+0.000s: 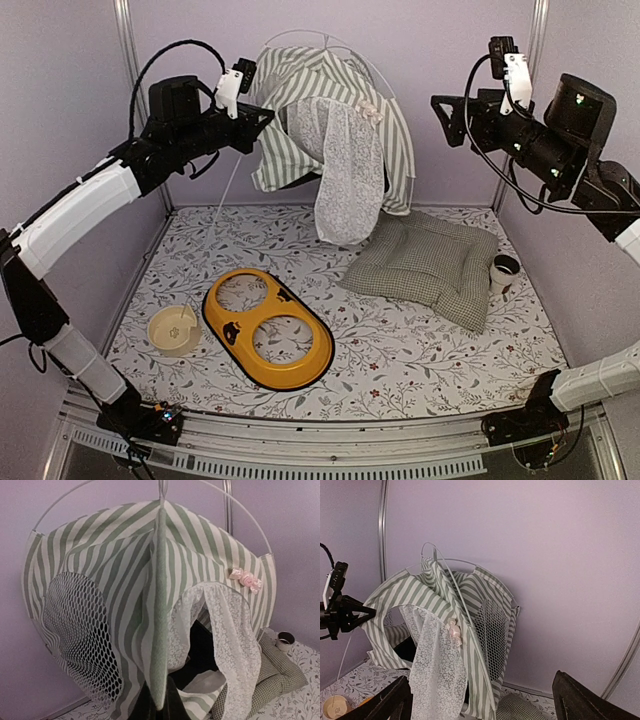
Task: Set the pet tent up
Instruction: Pass from the left arm to the right
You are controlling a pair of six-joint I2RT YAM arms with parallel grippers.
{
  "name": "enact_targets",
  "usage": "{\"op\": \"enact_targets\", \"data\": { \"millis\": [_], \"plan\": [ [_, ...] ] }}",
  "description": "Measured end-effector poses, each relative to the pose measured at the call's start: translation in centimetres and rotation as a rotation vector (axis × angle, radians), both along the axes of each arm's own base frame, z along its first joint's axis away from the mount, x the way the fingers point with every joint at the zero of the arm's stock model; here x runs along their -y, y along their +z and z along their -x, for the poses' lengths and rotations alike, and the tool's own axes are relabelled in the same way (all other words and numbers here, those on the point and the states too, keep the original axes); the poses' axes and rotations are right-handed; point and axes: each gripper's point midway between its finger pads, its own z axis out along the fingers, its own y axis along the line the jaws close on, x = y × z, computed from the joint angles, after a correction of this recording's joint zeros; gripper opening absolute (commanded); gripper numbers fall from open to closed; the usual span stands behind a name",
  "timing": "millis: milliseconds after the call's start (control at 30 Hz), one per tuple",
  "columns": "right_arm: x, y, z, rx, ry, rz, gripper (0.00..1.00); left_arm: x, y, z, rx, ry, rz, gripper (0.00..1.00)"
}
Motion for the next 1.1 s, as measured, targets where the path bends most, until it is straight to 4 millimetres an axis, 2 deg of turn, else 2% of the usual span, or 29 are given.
{"op": "enact_targets", "data": {
  "millis": [100,233,333,433,533,733,867,1100],
  "plan": [
    [-0.4,0.5,1.3,0.012,0.080,-0.046,0.99,1.1,-0.3,-0.1,-0.018,0.002,0.026,0.00],
    [-3.1,-1.1,1.8,-0.029,0.198,-0.078,1.00,3.1,-0.3,0.1,-0.041,-0.012,0.082,0.00],
    [-6.5,-4.0,1.3,-0.097,0.277,-0.074,0.98,4.7,-0.3,0.6,-0.051,-0.025,0.116,0.00],
    [-10.0,-8.7,0.9,-0.199,0.361,-0.064,0.96,6.5,-0.3,1.2,-0.057,-0.045,0.152,0.00],
    [-12.7,-13.2,0.9,-0.299,0.423,-0.054,0.95,7.6,-0.6,1.4,-0.072,-0.060,0.180,0.00],
    [-17.2,-19.9,3.2,-0.439,0.552,-0.079,0.94,8.9,-1.8,0.4,-0.135,-0.065,0.243,0.00],
    [-18.3,-22.3,4.4,-0.473,0.601,-0.117,0.93,9.3,-2.2,0.0,-0.188,-0.066,0.309,0.00],
    [-20.2,-25.3,4.4,-0.498,0.646,-0.162,0.92,9.6,-0.8,0.2,-0.220,-0.097,0.436,0.00]
  ]
}}
